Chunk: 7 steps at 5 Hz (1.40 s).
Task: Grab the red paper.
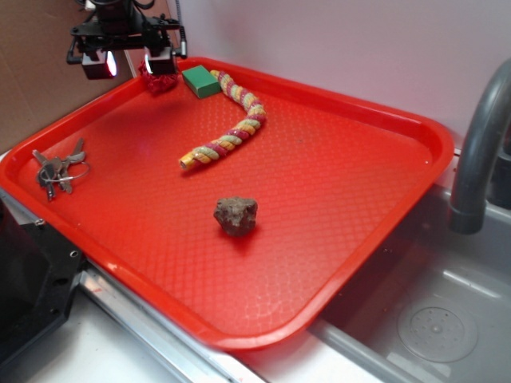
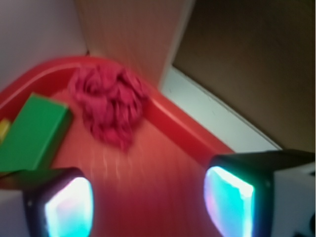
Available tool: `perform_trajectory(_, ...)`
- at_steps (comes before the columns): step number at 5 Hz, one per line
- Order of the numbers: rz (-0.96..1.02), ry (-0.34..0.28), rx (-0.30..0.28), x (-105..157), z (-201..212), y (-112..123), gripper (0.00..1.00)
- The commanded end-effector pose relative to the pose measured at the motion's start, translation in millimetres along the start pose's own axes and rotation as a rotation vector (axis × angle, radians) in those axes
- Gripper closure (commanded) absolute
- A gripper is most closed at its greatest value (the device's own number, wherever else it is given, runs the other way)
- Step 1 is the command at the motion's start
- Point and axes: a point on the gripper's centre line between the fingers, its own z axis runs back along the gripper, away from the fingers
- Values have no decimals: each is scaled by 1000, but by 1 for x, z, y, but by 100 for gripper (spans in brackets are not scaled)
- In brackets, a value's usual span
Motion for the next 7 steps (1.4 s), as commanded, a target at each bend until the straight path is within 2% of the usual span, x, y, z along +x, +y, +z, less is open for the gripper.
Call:
perform_trajectory(1,38,-26,-25,32,4,-3,0)
perform_trajectory(2,49,-31,-38,40,7,-4,0)
perform_trajectory(5,41,-29,-17,47,-17,-8,0)
perform_trajectory(7,15,-7,24,42,-36,-11,0)
